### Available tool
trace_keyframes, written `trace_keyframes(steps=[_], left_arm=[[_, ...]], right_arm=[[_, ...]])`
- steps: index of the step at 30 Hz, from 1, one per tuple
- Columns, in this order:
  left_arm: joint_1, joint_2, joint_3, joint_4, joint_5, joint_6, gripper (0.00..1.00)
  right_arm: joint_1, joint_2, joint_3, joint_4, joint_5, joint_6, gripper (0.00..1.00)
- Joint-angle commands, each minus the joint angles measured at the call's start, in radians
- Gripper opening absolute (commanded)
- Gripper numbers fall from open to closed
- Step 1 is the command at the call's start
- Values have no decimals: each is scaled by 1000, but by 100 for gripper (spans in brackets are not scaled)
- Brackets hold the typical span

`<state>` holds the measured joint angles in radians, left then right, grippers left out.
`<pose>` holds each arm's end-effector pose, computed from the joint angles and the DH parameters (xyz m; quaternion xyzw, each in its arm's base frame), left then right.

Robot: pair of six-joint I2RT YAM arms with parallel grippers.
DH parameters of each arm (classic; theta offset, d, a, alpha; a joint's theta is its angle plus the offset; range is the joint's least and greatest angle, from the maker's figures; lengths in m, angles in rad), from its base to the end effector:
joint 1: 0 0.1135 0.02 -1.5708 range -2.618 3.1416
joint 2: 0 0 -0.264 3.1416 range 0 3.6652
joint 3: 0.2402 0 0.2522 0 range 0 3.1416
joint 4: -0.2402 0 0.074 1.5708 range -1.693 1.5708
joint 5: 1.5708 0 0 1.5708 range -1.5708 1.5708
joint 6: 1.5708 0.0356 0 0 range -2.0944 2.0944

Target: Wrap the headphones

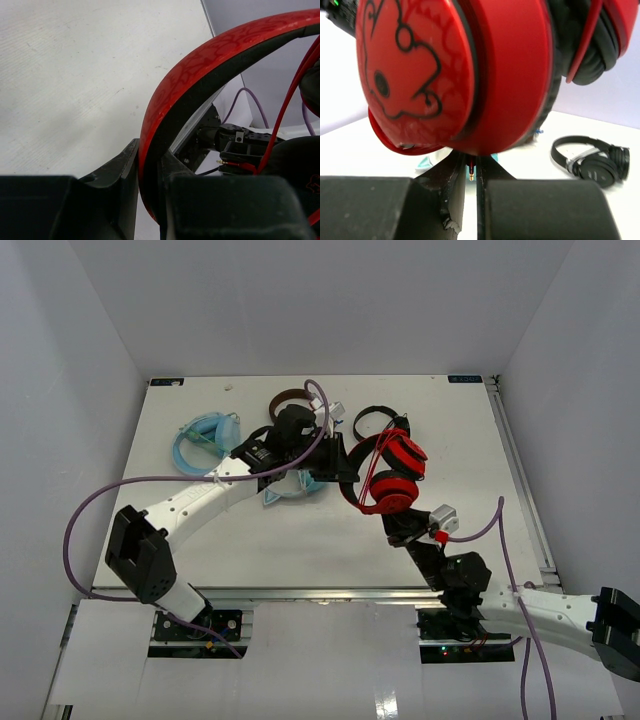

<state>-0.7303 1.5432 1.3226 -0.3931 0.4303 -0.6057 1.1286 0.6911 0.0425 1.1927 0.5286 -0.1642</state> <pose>0.2522 -0.2458 0.3211 0.1521 0.8594 -0.4274 0.2358 0.0751 0.1167 0.2358 -0.1039 0.5155 0.2763 0.8045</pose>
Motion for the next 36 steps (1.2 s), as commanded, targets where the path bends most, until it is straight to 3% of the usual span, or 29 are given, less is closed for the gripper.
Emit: trace_keyframes(steps=[1, 7, 13, 16, 21, 26, 31, 36], left_arm=[[-1, 52, 53, -32, -2, 82, 0], [-1, 173, 178, -47, 56, 228, 0], [1, 395, 514, -270, 97, 487, 0], [2, 456, 613, -326, 154, 616, 0], [2, 489, 699, -341, 202, 841, 0], [0, 516, 780, -366, 280, 996, 0], [2, 519, 816, -391, 372, 1072, 0], [1, 494, 785, -375, 362, 1118, 0]], right_arm=[[-7, 58, -189, 94, 149, -18, 8], [-9, 159, -213, 187, 218, -72, 8], [-30, 149, -261, 217, 212, -99, 8], [-43, 185, -247, 228, 228, -105, 8], [-52, 244, -214, 238, 231, -128, 8], [-53, 192, -234, 233, 165, -127, 8], [-54, 121, -225, 149, 90, -108, 8], [-55, 38, -217, 63, 46, -78, 8]])
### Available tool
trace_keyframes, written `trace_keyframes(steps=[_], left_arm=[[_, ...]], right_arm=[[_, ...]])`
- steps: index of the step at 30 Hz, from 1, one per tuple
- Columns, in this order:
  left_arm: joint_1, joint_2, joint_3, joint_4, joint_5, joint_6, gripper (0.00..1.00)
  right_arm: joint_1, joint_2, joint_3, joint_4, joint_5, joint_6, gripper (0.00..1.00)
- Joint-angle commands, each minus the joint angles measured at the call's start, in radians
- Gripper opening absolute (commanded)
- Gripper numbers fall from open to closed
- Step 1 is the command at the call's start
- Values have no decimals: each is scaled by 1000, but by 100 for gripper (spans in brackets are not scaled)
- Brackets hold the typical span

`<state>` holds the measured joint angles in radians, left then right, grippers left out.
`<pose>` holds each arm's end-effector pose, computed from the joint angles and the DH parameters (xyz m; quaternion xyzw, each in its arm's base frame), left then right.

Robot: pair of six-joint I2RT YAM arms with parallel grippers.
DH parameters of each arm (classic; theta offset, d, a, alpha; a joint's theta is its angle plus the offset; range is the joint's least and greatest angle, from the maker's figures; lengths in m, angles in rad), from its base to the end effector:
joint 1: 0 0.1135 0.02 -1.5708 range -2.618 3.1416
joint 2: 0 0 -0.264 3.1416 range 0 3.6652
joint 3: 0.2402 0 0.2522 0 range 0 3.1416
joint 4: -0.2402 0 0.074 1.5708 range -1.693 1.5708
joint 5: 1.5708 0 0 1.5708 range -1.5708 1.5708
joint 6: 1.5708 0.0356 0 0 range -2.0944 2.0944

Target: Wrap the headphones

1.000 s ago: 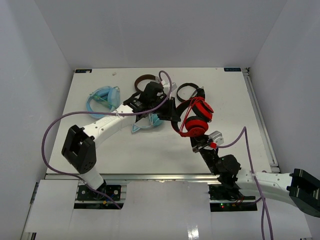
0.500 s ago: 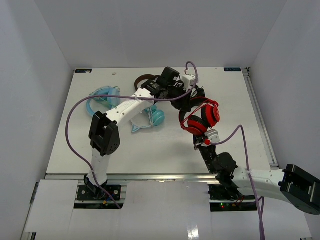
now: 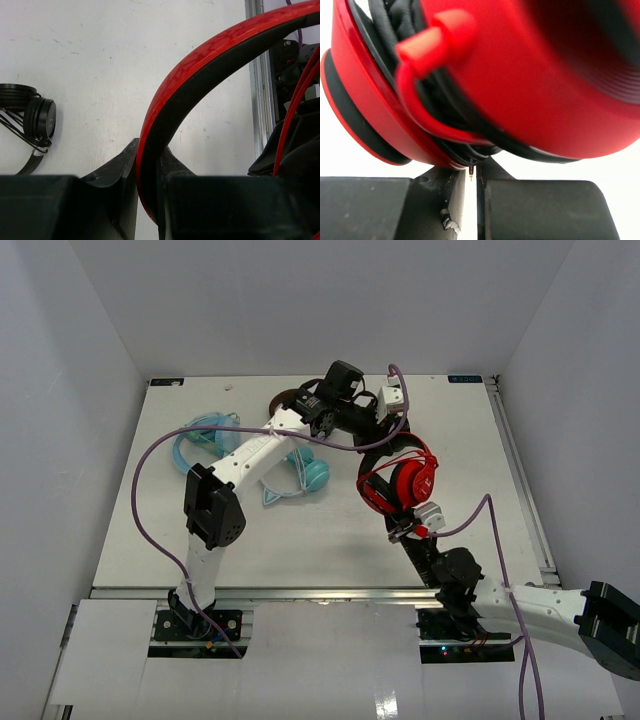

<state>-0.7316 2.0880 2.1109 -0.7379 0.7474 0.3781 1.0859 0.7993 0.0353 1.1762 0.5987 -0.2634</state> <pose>0.3333 -0.3318 0.3429 0.5750 0.6402 -0.3949 0.3219 0.0872 0.1225 0.2180 -0.1340 0.5626 0.1717 0.7975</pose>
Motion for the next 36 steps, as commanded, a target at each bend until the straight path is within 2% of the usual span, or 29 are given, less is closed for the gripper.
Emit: trace_keyframes(steps=[1, 5, 14, 18, 23, 28, 32, 36], left_arm=[[2, -53, -10, -25, 36, 145, 0], [3, -50, -28, 17, -42, 179, 0], [0, 63, 15, 64, -174, 280, 0], [0, 132, 43, 76, -178, 320, 0], [-1, 204, 54, 90, -177, 345, 0], [6, 232, 1, 132, -163, 380, 0], [30, 263, 4, 144, -154, 387, 0], [66, 284, -5, 160, -126, 406, 0]], right_arm=[[-12, -90, -210, 66, -30, 29, 8], [-11, -109, -207, -16, -53, 83, 8], [-12, -24, -163, -194, 96, 279, 8], [-11, -20, -138, -275, 153, 330, 8], [-14, 61, -141, -247, 273, 430, 8], [-34, 253, -65, -198, 368, 430, 8], [-88, 414, -4, -93, 359, 439, 8], [-175, 529, 43, -38, 256, 429, 9]])
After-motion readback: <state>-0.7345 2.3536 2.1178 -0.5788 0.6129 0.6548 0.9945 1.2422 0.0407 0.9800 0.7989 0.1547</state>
